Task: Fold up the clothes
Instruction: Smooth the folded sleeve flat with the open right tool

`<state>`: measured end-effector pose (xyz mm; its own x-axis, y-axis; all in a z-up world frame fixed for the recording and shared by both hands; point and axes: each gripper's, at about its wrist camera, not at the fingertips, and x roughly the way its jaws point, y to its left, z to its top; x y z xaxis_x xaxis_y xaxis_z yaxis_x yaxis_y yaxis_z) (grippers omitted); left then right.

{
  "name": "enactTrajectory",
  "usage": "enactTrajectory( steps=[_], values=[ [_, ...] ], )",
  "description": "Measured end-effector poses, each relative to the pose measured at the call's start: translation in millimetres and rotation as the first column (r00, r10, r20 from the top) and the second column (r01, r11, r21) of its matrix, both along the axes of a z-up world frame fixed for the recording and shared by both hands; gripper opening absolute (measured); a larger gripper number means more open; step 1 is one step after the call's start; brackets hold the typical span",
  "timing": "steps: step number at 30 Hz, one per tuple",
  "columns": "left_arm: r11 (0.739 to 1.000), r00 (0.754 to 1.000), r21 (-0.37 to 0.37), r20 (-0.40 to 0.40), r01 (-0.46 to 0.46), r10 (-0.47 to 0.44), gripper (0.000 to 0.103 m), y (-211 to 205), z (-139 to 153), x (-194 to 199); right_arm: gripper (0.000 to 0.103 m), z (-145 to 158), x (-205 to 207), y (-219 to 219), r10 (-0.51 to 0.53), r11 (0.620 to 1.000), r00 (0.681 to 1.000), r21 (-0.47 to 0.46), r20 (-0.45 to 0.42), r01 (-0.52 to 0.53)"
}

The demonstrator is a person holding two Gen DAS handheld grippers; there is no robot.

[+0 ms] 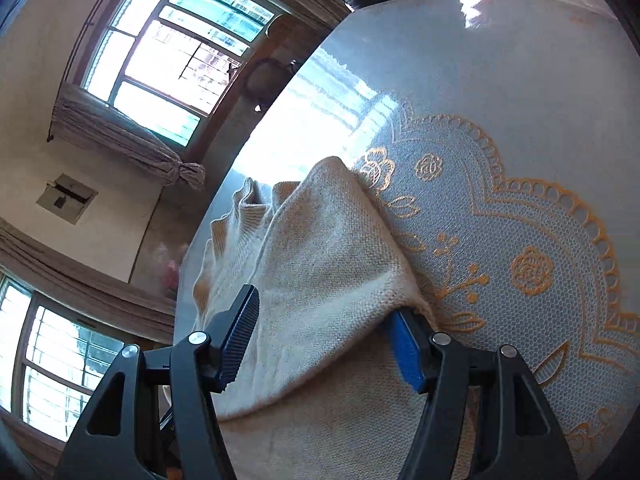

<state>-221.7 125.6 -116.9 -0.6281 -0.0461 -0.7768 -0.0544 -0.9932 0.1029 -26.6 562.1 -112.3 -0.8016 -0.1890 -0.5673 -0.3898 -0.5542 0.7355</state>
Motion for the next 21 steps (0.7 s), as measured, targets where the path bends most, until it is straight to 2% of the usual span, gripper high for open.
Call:
enactTrajectory(
  steps=[1, 3, 4, 8, 11, 14, 16, 17, 20, 21],
  values=[
    [1.000, 1.000, 0.001, 0.000, 0.003, -0.003, 0.103, 0, 0, 0, 0.063, 3, 5, 3, -0.035, 0.999, 0.999, 0.014, 0.011, 0.035],
    [1.000, 1.000, 0.006, 0.003, 0.016, -0.016, 0.103, 1, 0, 0, 0.049, 1, 10, 7, -0.080, 0.996, 0.995, 0.039, 0.068, 0.077],
    [1.000, 1.000, 0.009, 0.005, 0.022, -0.022, 0.103, 2, -1, 0, 0.046, -3, 11, 8, -0.095, 0.995, 0.990, 0.044, 0.104, 0.091],
    [0.999, 1.000, 0.025, 0.011, 0.025, -0.026, 0.103, -2, -1, -1, 0.045, -5, 10, 6, -0.038, 0.999, 0.992, -0.019, 0.123, 0.041],
    [0.999, 1.000, 0.033, 0.014, 0.024, -0.025, 0.103, -4, -1, -1, 0.045, 21, 11, -7, 0.053, 0.989, 0.987, 0.129, 0.151, -0.073],
    [0.999, 1.000, 0.022, 0.011, 0.023, -0.023, 0.103, -3, -1, 0, 0.045, 57, 7, -17, 0.102, 0.943, 0.988, 0.304, 0.116, -0.134],
    [1.000, 1.000, 0.015, 0.009, 0.022, -0.023, 0.103, 0, -1, -2, 0.045, 72, -26, -23, 0.178, 0.919, 0.978, 0.337, 0.106, -0.203],
    [1.000, 1.000, 0.014, 0.008, 0.022, -0.022, 0.103, 0, -1, -1, 0.045, 76, -49, -26, 0.223, 0.900, 0.968, 0.357, 0.118, -0.251],
    [1.000, 1.000, 0.014, 0.008, 0.022, -0.022, 0.103, 1, -2, 0, 0.043, 75, -120, -45, 0.356, 0.799, 0.915, 0.446, 0.191, -0.404],
    [1.000, 1.000, 0.014, 0.008, 0.022, -0.022, 0.103, 1, -2, 0, 0.032, 70, -146, -55, 0.383, 0.767, 0.894, 0.459, 0.233, -0.449]
  ],
)
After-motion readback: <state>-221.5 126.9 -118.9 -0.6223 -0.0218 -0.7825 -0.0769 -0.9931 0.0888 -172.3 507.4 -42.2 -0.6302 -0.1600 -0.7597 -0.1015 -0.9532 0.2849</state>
